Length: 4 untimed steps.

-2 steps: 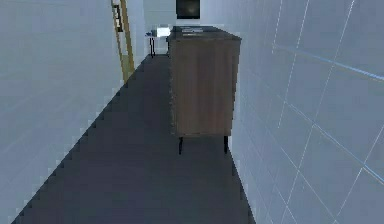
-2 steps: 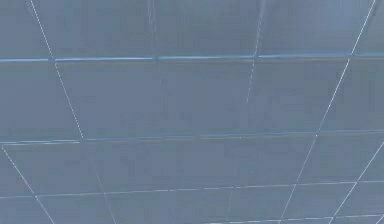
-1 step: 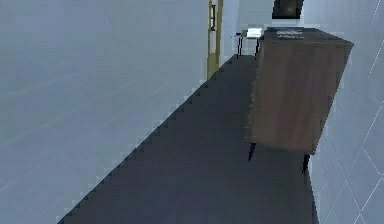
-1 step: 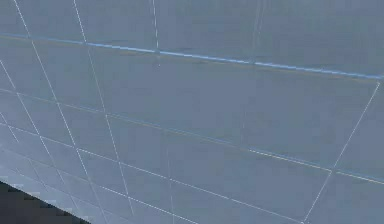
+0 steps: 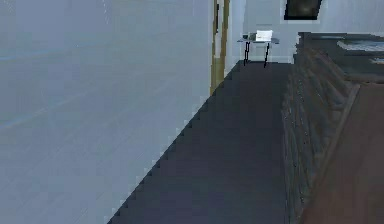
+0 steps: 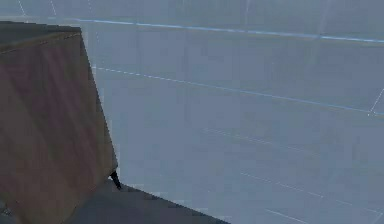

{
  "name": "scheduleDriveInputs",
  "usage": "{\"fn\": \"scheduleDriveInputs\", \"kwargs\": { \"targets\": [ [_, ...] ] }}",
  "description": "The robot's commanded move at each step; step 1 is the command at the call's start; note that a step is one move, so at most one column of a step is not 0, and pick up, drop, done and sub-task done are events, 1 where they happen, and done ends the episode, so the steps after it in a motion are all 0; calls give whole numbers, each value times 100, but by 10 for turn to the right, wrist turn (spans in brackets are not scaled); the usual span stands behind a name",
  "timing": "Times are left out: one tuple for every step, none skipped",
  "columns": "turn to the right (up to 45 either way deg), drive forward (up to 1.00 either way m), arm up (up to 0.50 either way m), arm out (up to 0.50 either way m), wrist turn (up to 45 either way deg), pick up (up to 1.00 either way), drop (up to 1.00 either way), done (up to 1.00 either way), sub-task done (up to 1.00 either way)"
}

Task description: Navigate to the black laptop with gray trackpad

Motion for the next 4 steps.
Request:
{"fn": "scheduleDriveInputs", "kwargs": {
  "targets": [
    [0,60,0,0,0,0,0,0,0],
    [180,0,0,0,0,0,0,0,0],
    [0,100,0,0,0,0,0,0,0],
    [30,0,0,0,0,0,0,0,0]
  ]
}}
